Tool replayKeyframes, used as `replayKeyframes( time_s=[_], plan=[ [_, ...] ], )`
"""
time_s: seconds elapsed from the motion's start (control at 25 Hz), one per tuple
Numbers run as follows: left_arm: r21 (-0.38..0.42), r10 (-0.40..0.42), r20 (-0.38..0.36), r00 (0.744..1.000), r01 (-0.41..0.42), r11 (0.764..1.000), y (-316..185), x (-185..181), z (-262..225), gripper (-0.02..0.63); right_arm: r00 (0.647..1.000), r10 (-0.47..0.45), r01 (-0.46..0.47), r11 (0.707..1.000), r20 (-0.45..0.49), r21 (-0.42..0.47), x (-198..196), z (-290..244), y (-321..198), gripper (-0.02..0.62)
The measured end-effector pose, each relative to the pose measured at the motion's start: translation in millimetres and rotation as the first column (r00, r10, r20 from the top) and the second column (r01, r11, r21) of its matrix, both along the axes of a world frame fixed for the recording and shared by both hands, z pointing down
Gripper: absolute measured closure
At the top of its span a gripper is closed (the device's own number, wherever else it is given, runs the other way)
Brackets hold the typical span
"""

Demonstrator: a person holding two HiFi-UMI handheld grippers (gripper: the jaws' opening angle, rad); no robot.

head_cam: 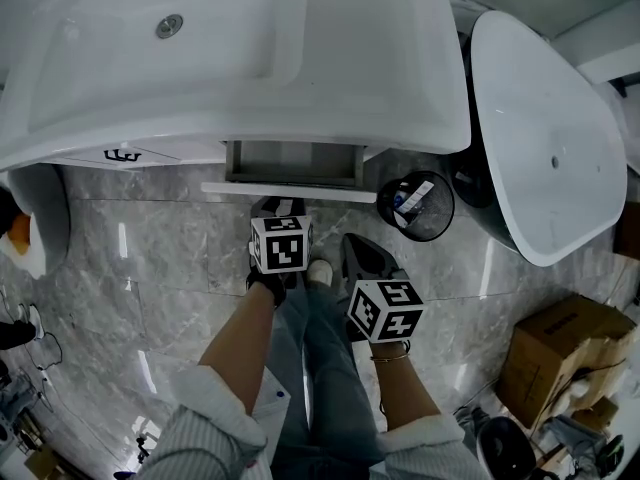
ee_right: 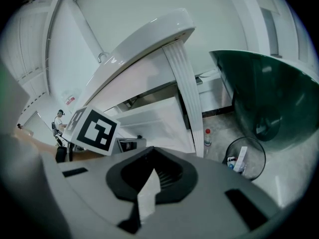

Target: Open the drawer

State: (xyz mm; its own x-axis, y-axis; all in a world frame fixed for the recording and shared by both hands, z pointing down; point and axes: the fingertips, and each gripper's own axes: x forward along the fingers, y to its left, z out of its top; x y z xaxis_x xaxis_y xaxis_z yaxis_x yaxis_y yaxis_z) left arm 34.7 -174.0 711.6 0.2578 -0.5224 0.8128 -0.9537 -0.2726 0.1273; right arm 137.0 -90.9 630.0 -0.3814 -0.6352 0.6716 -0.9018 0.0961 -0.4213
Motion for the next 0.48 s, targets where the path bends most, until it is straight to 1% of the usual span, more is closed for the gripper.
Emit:
replayKeyframes(
  time_s=[0.32,0.48],
  plan=[
    [-0.015,-0.006,0.004,1.0,0.006,1.0,20,-3,5,0.462,1.0,-0.003,0.003,1.0,0.003,-0.003,0,0,0,0.588],
    [-0.02,-0.042,-0.02,0.999,0.041,0.999,27,-6,7,0.462,1.0,-0.006,0.006,1.0,0.006,-0.012,0,3,4,0.588]
  ],
)
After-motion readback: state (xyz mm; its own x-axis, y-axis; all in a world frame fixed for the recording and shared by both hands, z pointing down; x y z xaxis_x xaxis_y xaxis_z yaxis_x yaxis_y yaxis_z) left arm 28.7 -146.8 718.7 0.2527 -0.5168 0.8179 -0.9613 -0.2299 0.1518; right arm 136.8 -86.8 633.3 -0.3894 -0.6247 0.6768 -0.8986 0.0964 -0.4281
